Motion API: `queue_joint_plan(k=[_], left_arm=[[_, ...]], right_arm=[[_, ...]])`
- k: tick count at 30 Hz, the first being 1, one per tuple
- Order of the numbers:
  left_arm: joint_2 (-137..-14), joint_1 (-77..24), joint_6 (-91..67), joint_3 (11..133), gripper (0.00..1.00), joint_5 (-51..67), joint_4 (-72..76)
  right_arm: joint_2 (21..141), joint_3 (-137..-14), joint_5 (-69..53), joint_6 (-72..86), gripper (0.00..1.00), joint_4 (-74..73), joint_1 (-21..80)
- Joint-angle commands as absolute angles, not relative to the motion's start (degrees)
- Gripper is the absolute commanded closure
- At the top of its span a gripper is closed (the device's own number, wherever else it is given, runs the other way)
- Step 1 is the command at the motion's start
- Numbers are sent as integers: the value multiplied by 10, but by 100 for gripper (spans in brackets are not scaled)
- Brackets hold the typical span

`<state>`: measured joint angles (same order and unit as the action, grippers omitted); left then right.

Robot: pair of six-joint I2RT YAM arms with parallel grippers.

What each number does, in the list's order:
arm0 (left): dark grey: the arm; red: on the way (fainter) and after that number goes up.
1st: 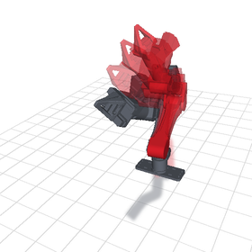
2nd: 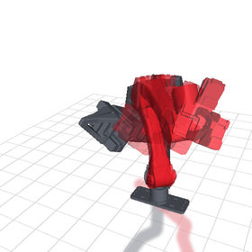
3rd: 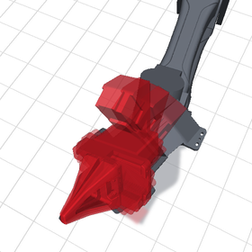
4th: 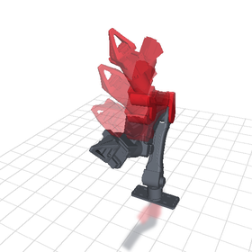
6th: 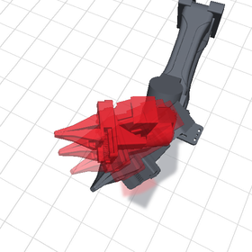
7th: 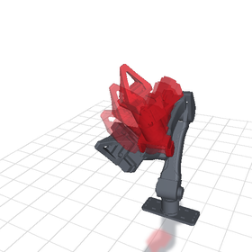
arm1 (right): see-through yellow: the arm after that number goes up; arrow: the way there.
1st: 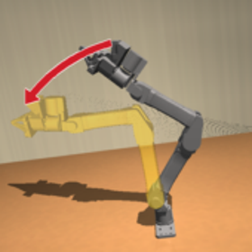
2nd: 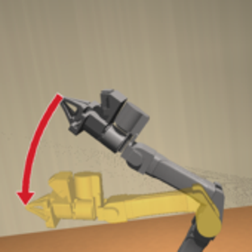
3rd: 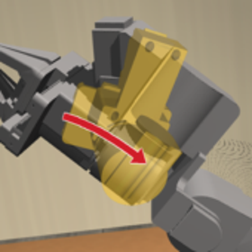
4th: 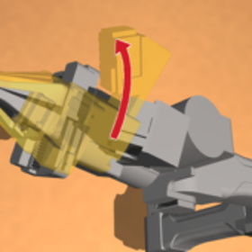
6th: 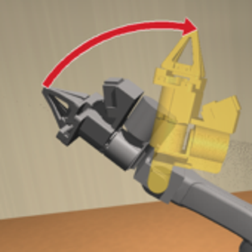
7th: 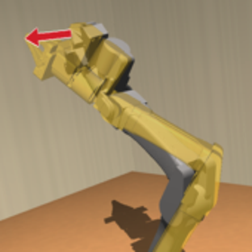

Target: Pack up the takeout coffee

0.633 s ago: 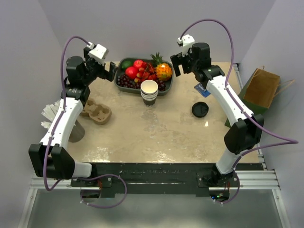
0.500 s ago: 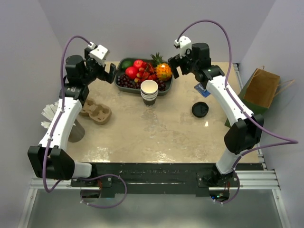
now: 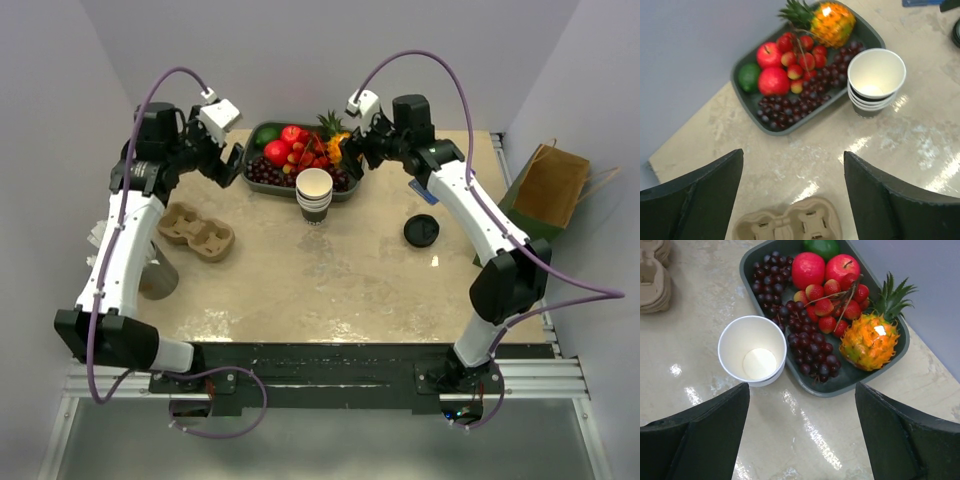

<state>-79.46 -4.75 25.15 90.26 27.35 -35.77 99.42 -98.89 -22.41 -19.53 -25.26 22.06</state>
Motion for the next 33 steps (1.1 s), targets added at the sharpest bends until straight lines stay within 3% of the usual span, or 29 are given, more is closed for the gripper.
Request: queue_joint_plan(k=[1, 10, 15, 23, 33], left_arm=[[-842, -68, 263, 911, 18, 286, -439], [-926, -108, 302, 898, 34, 88, -561], [-961, -97, 208, 894, 40, -48, -559], [-1014, -40, 188, 902, 41, -83, -579], [-1069, 23, 194, 956, 40, -28, -623]], right_arm=[[1006, -1023, -257, -195, 14, -261, 221], [1001, -1022, -255, -186, 16, -288, 221], [994, -1008, -258, -166, 17, -283, 221], [991, -1004, -258, -165, 17, -290, 221], [981, -986, -256, -162, 17, -282, 222]])
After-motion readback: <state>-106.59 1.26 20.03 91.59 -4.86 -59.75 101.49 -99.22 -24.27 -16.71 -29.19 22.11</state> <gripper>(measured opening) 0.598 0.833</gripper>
